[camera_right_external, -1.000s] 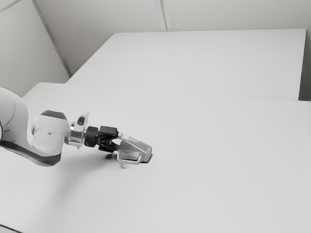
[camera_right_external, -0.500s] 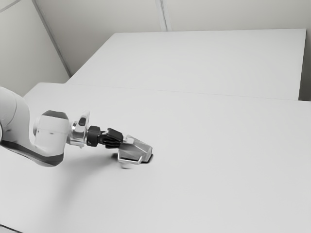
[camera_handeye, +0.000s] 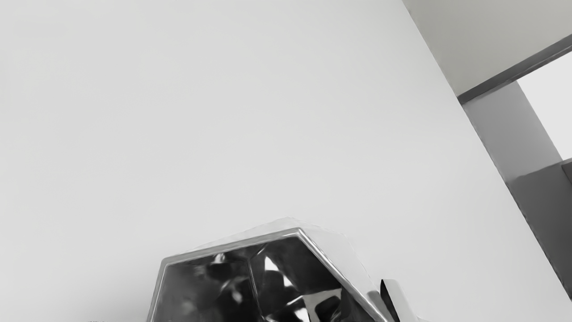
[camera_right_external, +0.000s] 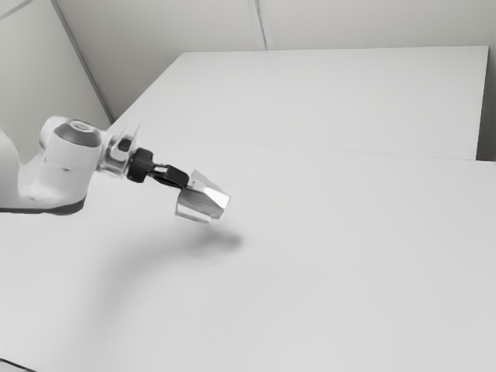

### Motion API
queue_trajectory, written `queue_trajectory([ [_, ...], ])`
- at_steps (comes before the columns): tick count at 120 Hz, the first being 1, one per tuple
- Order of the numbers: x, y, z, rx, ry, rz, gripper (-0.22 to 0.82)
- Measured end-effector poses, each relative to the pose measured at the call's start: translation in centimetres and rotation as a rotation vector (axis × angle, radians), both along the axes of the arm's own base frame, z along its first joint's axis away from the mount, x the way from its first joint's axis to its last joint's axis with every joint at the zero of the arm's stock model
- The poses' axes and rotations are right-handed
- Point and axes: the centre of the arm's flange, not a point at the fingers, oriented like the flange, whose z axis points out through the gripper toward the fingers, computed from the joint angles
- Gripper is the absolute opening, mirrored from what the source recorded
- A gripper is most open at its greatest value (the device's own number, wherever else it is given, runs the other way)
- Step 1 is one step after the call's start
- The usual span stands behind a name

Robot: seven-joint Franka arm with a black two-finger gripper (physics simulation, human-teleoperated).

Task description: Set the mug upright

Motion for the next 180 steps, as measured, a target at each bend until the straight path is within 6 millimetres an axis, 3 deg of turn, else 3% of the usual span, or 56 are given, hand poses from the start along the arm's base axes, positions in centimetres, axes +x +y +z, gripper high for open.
queue_trajectory([
  [11,0.8,0.0,5.1,0.283,-0.005,-0.131,-0.18],
  [26,1.2,0.1,7.2,0.600,0.081,-0.187,-0.18],
  [53,2.0,-1.3,4.0,0.863,0.249,-0.081,-0.18],
  [94,0.9,-7.9,-0.7,0.884,0.329,0.160,-0.18],
  [118,0.2,-7.2,-2.5,0.855,0.389,0.319,-0.18],
  [147,0.4,-5.3,-2.6,0.809,0.440,0.472,0.30],
  [168,0.7,-6.0,-1.2,0.783,0.431,0.527,0.46],
  [180,0.2,-6.6,1.9,0.753,0.396,0.553,0.51],
])
